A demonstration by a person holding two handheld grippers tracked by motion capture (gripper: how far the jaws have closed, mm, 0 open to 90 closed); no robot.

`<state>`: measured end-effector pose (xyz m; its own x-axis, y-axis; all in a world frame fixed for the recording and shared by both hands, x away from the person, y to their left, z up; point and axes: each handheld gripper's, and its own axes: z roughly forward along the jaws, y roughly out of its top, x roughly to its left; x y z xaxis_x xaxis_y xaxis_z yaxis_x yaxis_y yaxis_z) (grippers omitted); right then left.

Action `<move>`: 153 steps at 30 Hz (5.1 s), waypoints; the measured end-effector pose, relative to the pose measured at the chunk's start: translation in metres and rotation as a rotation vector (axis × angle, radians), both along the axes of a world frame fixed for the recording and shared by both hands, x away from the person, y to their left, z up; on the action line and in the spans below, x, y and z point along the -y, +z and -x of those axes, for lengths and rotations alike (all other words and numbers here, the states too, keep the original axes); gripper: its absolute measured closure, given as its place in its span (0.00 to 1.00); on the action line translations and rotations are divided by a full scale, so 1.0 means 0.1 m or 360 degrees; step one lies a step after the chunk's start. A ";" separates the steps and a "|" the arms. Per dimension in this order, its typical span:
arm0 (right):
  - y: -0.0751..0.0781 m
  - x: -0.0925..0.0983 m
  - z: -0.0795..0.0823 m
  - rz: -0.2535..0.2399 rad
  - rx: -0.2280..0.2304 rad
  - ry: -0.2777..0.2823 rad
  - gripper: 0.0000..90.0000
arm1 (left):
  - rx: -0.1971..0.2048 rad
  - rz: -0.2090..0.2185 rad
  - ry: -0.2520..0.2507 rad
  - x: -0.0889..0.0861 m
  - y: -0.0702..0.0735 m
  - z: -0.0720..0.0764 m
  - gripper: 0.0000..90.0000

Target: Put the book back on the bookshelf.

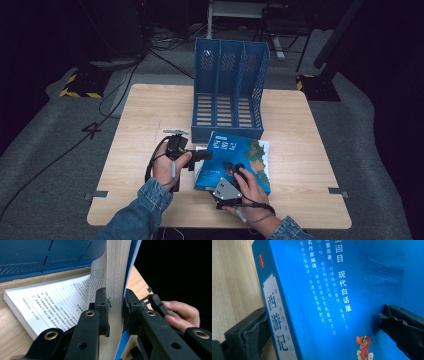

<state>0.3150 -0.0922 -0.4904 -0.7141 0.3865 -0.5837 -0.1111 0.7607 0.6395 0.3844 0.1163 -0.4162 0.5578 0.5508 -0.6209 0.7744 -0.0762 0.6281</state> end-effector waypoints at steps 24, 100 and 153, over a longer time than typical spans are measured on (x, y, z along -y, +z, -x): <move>-0.23 0.04 -0.26 -0.0170 -0.0027 -0.0075 0.00 | -0.0098 -0.0110 0.0095 -0.10 -0.39 -0.03 0.81; 0.82 0.17 -0.29 -0.0337 -0.0342 -0.0120 0.67 | 0.0322 -0.0744 0.0225 -0.71 -0.82 -0.21 0.42; 2.02 1.04 -0.72 -0.1085 -0.0574 -0.0207 0.68 | 0.0470 -0.0949 0.0250 -0.73 -0.88 -0.39 0.23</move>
<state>0.3872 -0.1962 -0.2884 -0.7388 0.6700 0.0721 0.2556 0.1795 0.9500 0.4233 0.1892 -0.5039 0.5426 0.8398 -0.0204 0.6072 -0.3753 0.7003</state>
